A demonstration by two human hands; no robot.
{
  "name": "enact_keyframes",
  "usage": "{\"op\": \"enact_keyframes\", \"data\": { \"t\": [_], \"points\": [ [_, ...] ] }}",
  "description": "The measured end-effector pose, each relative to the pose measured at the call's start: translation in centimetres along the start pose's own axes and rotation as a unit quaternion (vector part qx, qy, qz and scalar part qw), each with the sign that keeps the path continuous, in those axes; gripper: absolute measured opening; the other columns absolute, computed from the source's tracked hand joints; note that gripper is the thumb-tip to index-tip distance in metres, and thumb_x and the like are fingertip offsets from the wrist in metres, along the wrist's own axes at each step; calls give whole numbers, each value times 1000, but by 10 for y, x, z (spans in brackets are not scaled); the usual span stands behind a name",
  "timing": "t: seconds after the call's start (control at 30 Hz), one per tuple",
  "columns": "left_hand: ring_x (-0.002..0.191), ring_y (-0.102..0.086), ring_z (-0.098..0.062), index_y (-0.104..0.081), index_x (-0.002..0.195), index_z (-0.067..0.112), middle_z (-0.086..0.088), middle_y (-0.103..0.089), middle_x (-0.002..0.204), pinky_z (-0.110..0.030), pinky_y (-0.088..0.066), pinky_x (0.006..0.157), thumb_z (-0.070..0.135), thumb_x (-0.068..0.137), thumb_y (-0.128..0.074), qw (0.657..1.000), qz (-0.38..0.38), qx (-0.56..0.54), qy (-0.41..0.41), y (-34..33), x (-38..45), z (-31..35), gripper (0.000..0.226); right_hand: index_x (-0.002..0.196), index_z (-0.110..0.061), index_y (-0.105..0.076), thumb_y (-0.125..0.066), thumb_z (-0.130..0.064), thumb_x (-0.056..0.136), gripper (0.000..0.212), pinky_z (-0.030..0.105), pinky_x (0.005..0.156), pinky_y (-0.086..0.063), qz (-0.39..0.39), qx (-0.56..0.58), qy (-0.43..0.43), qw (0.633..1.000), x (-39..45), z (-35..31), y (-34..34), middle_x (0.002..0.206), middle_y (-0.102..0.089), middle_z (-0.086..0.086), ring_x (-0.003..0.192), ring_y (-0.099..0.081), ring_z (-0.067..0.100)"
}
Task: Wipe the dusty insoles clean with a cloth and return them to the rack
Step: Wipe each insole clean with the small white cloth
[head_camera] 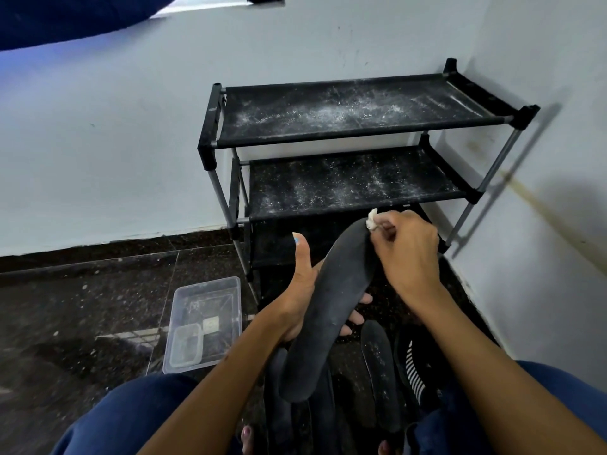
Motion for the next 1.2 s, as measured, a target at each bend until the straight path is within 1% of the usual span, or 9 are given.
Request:
{"op": "enact_keyframes", "data": {
  "t": [0.13,0.37,0.5,0.67,0.83,0.9,1.0,1.1,1.2],
  "points": [
    [64,-64,-26,-31,143,33,-22,-67,102,-33,-54,53,86,56,-5,1000,15,0,0,2,0,1,106,96,-10,-71,-65,-6,81,16,5,69,-37,-26,57,100,993,-8,-15,-2,84,-62,2,67,-55,9],
    [69,-65,-28,-39,138,32,-22,-67,103,-35,-55,56,87,59,-8,1000,18,-15,3,5,-1,-1,100,99,-13,-71,-65,-13,84,16,27,77,-52,-9,70,-18,997,2,1,-4,88,-69,4,73,-63,12],
    [85,-70,-29,-60,113,33,-11,-71,106,-45,-57,72,83,72,-5,991,113,-70,3,6,-3,8,85,97,-13,-73,-68,-6,77,22,18,72,-49,-93,135,82,983,-26,-28,-17,87,-69,1,71,-62,8],
    [81,-71,-19,-68,108,9,-10,-74,88,-35,-54,77,79,81,-21,974,210,-89,8,25,-3,11,89,92,-14,-75,-72,-5,71,23,26,66,-54,-282,199,116,931,-45,-44,-25,79,-68,-1,68,-64,9],
    [100,-67,-28,-65,115,13,-16,-68,113,-51,-49,91,73,87,-26,977,158,-145,3,16,-2,7,77,93,-14,-74,-71,-12,81,13,25,62,-52,-62,172,93,979,-30,-32,-20,80,-66,-3,66,-62,7],
    [98,-68,-27,-63,117,13,-15,-70,109,-47,-53,86,72,87,-26,978,147,-147,7,14,-2,5,76,93,-13,-73,-69,-13,83,11,25,64,-53,-46,151,97,983,-32,-31,-19,81,-67,-2,66,-62,7],
    [87,-70,-23,-65,112,6,-14,-72,97,-35,-56,77,71,87,-27,972,188,-136,15,17,-4,5,79,90,-14,-75,-70,-8,77,15,26,65,-54,-137,161,129,969,-44,-39,-23,78,-69,0,63,-63,7],
    [105,-66,-27,-56,124,1,-18,-67,115,-40,-51,90,73,85,-33,959,230,-164,1,27,-6,6,86,84,-13,-76,-71,-3,70,17,32,72,-54,-273,218,117,930,-56,-51,-24,74,-71,-1,65,-66,10],
    [100,-67,-29,-60,113,-2,-22,-66,116,-40,-53,82,70,89,-24,957,209,-198,-21,25,-11,14,84,81,-12,-76,-75,-5,72,12,30,69,-58,-369,272,67,886,-55,-53,-20,74,-73,2,67,-68,10]
  ]
}}
Point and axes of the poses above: each hand's wrist, its own x-axis towards the middle knuckle, its own y-axis out of the back of the hand, z = x × y, the point moved 2 cm from there along x, towards the middle knuckle
